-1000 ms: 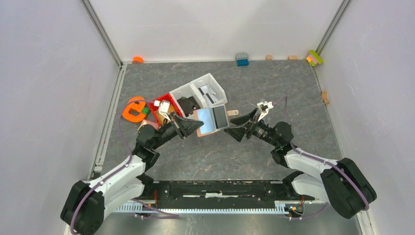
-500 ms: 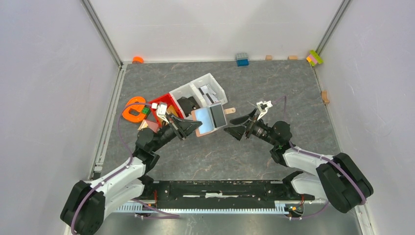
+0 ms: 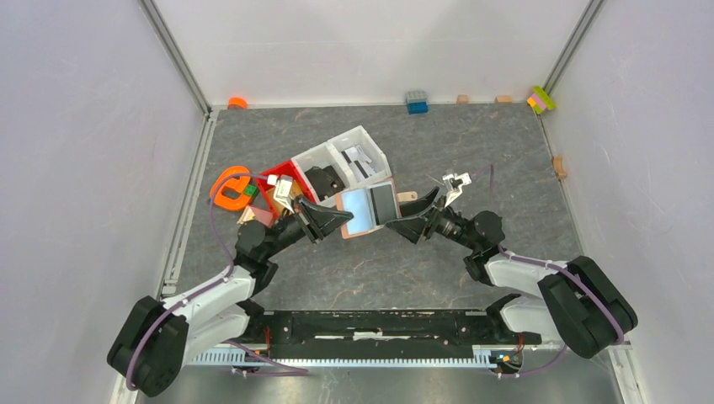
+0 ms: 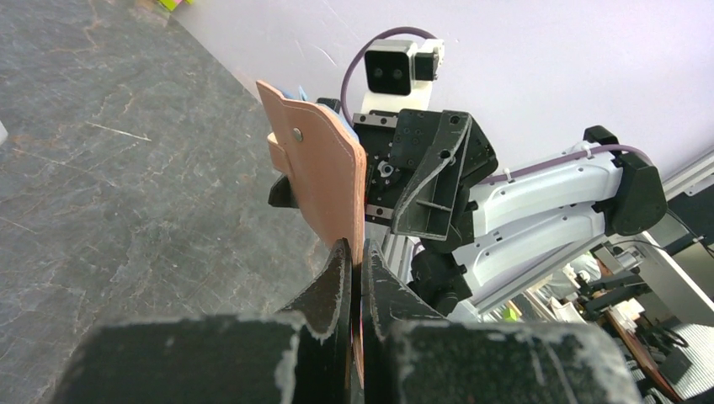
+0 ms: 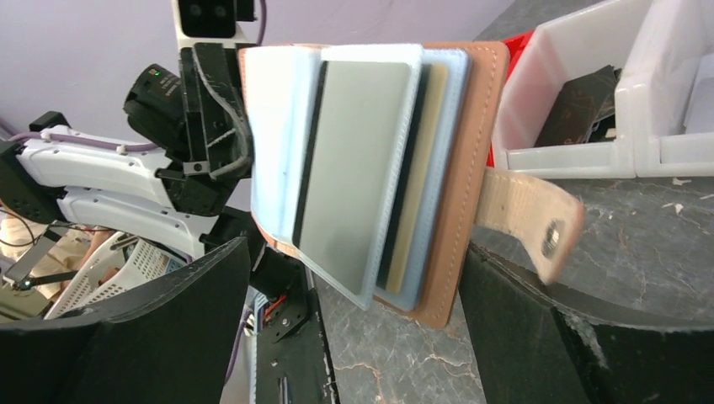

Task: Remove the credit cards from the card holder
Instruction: Remove the credit card from the card holder.

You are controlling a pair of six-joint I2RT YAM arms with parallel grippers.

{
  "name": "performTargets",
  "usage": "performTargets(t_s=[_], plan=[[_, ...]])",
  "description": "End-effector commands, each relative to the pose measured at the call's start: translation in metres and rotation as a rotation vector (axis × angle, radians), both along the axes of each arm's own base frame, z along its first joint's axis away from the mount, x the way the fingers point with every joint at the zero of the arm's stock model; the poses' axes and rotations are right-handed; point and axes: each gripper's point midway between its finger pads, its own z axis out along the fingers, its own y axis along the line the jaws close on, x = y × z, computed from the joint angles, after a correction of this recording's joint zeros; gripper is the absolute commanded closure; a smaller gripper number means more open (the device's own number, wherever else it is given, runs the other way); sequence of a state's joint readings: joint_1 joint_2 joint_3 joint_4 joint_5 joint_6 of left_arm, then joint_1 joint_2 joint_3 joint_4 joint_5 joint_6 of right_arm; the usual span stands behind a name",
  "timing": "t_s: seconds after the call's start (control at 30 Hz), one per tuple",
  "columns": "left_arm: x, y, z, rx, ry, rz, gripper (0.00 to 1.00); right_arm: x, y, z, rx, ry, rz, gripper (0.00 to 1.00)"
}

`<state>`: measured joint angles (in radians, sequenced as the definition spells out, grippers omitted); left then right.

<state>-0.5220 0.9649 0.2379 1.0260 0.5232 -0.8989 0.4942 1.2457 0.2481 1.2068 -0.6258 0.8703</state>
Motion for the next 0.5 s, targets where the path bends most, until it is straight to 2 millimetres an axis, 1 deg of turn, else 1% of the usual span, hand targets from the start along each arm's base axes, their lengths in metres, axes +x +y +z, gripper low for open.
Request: performTargets(t_s=[0.0,0.07,0.3,0.47], plan=[[-0.008,-0.004,0.019,-0.05,-0.049,-0.045,0.96,-0.01,-0.001,0.022,0.064,-0.082,0.037,0.08],[-0.007,-0.006,0.017,-0.047,-0.038,-0.051,0.96,-0.013,-0.002,0.027,0.08,-0.102,0.048,0.15],[-0.005,-0.009,0.013,-0.036,-0.017,-0.059,0.96,-0.018,-0.002,0.033,0.097,-0.132,0.067,0.5],[-0.003,-0.01,0.011,-0.031,-0.008,-0.057,0.96,-0.02,-0.001,0.035,0.101,-0.146,0.084,0.7]])
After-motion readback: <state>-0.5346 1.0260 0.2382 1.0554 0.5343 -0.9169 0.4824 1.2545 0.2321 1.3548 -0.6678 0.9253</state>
